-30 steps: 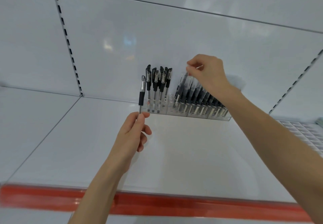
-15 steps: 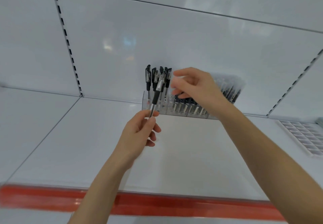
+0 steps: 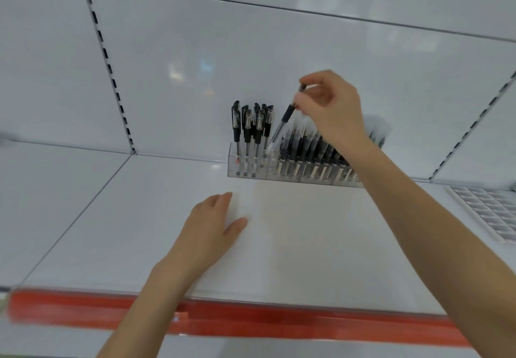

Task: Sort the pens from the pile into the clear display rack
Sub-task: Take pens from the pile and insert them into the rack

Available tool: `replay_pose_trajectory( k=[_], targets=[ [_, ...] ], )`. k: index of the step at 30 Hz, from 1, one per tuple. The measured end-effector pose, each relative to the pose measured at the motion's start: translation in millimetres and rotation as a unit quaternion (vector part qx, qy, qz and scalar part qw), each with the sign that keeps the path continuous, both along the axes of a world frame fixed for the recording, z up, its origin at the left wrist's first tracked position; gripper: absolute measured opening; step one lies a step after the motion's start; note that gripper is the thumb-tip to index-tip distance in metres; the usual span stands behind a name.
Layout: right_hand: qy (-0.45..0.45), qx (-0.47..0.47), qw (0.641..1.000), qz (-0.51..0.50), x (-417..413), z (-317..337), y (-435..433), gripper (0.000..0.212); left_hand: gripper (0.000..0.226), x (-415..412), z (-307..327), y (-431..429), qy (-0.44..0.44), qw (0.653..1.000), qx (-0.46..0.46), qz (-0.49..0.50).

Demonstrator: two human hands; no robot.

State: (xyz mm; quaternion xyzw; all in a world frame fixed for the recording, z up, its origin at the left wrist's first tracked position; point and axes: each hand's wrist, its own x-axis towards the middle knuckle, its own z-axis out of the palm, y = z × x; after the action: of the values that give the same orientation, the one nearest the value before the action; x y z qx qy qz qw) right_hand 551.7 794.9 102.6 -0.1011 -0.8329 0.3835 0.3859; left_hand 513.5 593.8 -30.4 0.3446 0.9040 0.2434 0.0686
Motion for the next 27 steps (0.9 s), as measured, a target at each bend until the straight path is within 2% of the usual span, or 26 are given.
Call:
replay_pose_trajectory(
  k=[2,4,7,11,14,18,27],
  targets=[
    [0.017,0.026,0.999,-0.017,-11,3,5,0.015,0.091,-2,-10,-5,0.037,0.992,-0.122,0.010],
    [0.013,0.043,0.999,-0.012,-22,3,6,0.015,0.081,-1,-17,-5,0.045,0.984,-0.171,0.021],
    [-0.020,0.083,0.996,-0.012,-34,-3,4,0.016,0.065,2,-20,-3,0.045,0.984,-0.174,0.016],
    [-0.034,0.100,0.994,-0.011,-40,-3,6,0.017,0.093,0,-23,-5,0.056,0.983,-0.171,0.022],
    [-0.035,0.113,0.993,-0.012,-43,-4,8,0.017,0.077,0,-26,-4,0.062,0.982,-0.173,0.027],
    [-0.049,0.116,0.992,-0.007,-47,-1,8,0.015,0.103,0,-25,-4,0.065,0.984,-0.162,0.023],
    [-0.102,0.171,0.980,-0.002,-54,3,9,0.018,0.103,0,-27,-4,0.071,0.985,-0.152,0.025]
  ],
)
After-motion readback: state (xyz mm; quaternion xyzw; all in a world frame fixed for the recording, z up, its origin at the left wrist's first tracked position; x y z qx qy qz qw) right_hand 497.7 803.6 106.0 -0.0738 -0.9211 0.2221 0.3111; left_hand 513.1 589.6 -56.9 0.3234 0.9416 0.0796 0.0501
